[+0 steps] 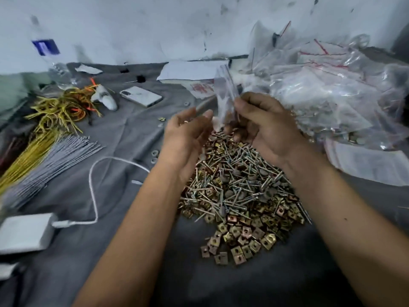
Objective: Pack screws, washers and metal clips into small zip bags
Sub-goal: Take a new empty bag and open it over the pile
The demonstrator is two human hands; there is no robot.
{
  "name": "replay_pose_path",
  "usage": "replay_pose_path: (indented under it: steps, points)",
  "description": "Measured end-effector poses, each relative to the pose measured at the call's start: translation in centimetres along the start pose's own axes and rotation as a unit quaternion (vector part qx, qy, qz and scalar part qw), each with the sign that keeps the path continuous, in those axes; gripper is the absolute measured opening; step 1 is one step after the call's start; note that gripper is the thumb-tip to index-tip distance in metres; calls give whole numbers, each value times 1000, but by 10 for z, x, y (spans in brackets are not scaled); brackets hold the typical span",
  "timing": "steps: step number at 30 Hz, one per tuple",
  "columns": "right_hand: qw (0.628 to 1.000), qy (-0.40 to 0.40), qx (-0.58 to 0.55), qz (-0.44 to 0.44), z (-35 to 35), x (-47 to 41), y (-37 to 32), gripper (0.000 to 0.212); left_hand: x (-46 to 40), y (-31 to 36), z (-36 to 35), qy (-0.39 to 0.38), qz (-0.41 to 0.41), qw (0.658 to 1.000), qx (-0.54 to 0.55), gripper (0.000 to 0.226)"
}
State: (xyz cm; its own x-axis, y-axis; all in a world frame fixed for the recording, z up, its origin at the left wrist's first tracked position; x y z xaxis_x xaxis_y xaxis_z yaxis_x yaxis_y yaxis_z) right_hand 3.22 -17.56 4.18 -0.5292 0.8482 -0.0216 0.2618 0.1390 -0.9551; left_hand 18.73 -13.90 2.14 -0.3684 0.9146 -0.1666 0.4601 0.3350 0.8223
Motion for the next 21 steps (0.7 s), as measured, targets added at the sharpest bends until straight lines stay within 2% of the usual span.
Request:
replay_pose_path:
  steps: [2,4,5,7,9,13,17,21]
  points:
    - [1000,-17,10,-18,2,-8,8,16,-4,3,21,53,-25,998,-34,37]
    - [999,-10,44,-27,8,-15,17,17,-6,6,35,80,-85,982,-151,28]
    - [998,6,65,-26,12,-17,21,21,-6,7,38,84,-132,963,-221,22]
    - [992,42,121,-2,18,-17,27,17,-2,8,34,64,-219,924,-308,12]
    - [976,83,198,33,21,-13,27,16,3,2,25,24,-266,892,-365,9]
    - [913,113,375,113,16,-8,25,15,12,-10,12,-48,-326,843,-425,6]
    - [862,91,474,152,6,-3,27,20,9,-17,13,-53,-281,880,-380,10]
    - [859,89,482,146,6,-3,28,18,3,-26,18,-46,-189,923,-331,20]
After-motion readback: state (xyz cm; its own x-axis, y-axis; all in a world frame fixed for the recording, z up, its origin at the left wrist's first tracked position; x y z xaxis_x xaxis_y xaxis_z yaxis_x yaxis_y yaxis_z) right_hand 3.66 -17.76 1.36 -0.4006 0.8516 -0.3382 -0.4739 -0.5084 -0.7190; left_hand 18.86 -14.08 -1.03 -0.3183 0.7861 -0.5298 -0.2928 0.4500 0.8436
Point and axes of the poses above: each hand's wrist, its own x-axis away from the middle knuckle, its own z-axis out of the back of the hand, y = z × x, the point moved 4 cm from there along -x, towards the middle knuckle, and after that the axes turned 15 degrees about -z, right-handed, at the moved point
